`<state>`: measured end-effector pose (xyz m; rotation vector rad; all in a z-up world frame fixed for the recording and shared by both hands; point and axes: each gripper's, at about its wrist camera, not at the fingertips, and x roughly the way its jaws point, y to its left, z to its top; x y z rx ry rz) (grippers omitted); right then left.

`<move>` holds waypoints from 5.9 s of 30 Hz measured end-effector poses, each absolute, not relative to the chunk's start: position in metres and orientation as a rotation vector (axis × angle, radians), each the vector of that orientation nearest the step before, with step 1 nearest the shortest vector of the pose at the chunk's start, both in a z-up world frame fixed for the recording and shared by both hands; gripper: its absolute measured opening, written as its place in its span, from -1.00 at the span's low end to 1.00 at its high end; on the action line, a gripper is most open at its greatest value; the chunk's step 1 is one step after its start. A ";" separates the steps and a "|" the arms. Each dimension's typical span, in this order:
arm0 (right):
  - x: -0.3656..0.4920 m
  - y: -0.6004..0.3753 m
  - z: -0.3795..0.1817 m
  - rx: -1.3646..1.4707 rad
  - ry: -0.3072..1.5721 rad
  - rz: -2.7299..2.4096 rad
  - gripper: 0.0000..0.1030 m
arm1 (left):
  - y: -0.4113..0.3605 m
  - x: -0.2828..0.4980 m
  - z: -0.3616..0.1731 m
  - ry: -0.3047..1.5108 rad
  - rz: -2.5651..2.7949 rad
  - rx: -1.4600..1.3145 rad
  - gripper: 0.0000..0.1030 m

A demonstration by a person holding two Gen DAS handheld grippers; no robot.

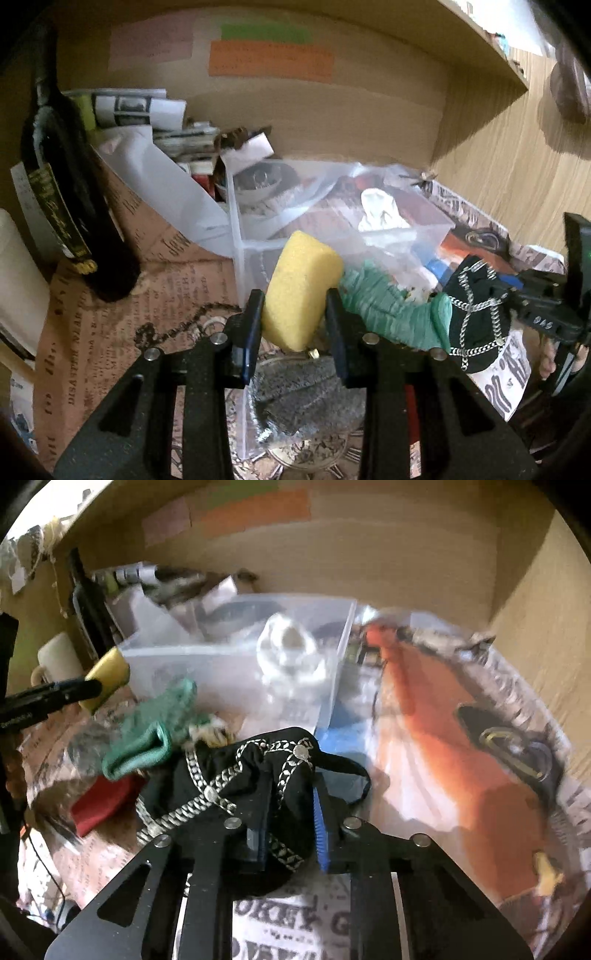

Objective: Organize soft objects
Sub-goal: 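Lift the sponge with the left tool while the right tool lifts the black cap, then release the sponge into the clear box while the right tool releases the cap there, then grasp the silver glitter bag with the left tool while the right tool grasps the green knit glove, then carry the glitter bag into the clear box while the right tool drops the green glove in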

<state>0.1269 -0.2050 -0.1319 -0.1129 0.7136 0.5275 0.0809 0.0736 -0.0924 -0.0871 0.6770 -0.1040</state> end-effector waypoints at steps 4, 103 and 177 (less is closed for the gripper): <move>0.118 -0.214 -0.101 -0.107 0.616 0.502 -0.69 | 0.077 0.082 -0.079 0.630 -0.091 -0.097 -0.36; 0.140 -0.094 -0.131 -0.256 0.742 0.771 0.07 | 0.065 0.073 -0.159 0.834 -0.121 -0.112 0.69; 0.215 -0.154 -0.093 -0.137 0.579 0.467 0.29 | 0.031 0.196 -0.095 0.731 -0.089 -0.037 0.50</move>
